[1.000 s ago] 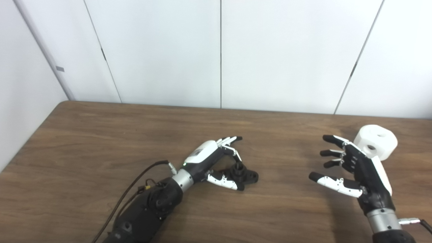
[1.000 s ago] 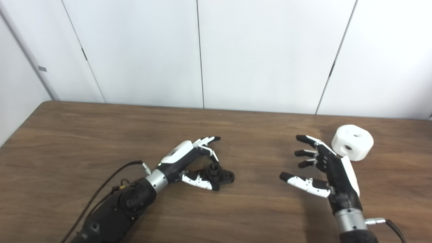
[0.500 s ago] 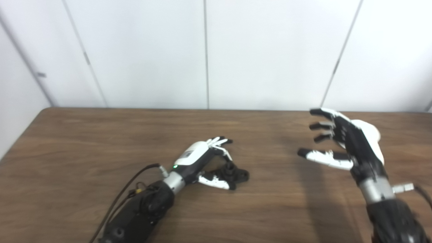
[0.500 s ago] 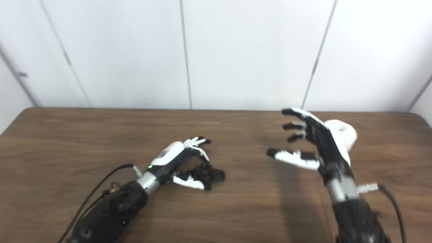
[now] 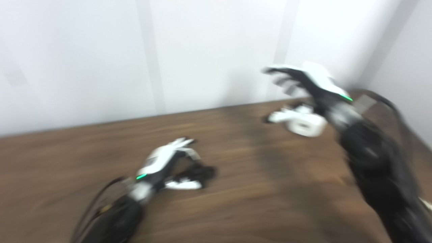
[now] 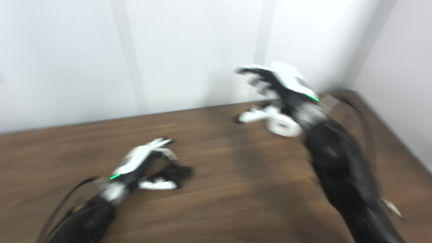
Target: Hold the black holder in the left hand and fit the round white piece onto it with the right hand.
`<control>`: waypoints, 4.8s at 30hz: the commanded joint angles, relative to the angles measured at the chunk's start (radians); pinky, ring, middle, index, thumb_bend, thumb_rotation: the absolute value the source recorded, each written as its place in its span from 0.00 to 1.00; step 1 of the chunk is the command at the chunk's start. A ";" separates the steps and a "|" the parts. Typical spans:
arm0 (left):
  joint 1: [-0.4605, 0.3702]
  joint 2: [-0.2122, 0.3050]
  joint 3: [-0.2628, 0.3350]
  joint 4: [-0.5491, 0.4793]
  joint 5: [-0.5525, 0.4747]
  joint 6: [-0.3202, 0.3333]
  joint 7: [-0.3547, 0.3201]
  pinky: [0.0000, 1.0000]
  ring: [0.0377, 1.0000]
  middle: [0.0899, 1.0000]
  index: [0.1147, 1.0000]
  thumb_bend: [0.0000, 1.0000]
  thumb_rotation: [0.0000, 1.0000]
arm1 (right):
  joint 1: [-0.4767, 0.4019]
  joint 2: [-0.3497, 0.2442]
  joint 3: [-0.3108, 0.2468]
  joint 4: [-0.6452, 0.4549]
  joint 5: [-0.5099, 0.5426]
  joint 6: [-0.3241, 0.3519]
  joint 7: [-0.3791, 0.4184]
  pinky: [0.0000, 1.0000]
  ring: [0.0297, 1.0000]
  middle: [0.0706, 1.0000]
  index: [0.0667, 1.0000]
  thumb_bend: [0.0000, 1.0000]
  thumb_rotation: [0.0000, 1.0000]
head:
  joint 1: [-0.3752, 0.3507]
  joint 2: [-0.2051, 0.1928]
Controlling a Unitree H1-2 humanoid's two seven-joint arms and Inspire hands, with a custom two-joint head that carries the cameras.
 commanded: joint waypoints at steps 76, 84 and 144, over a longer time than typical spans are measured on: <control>0.092 0.060 -0.010 0.121 0.026 -0.050 -0.055 1.00 1.00 0.91 0.42 0.52 0.06 | -0.224 -0.014 0.014 0.627 -0.535 0.001 0.326 0.87 0.97 1.00 0.90 0.94 0.41 | -0.075 -0.040; 0.102 0.060 -0.004 0.102 0.021 -0.040 -0.063 1.00 1.00 0.91 0.41 0.52 0.06 | -0.188 0.009 -0.002 0.626 -0.523 0.001 0.210 0.82 0.93 0.96 0.82 0.92 0.39 | -0.065 -0.034; 0.130 0.001 0.027 0.059 0.067 -0.007 -0.036 1.00 1.00 0.90 0.41 0.52 0.06 | -0.225 -0.027 0.179 0.385 -0.281 -0.072 -0.059 0.71 0.76 0.72 0.44 0.52 0.13 | 0.160 0.042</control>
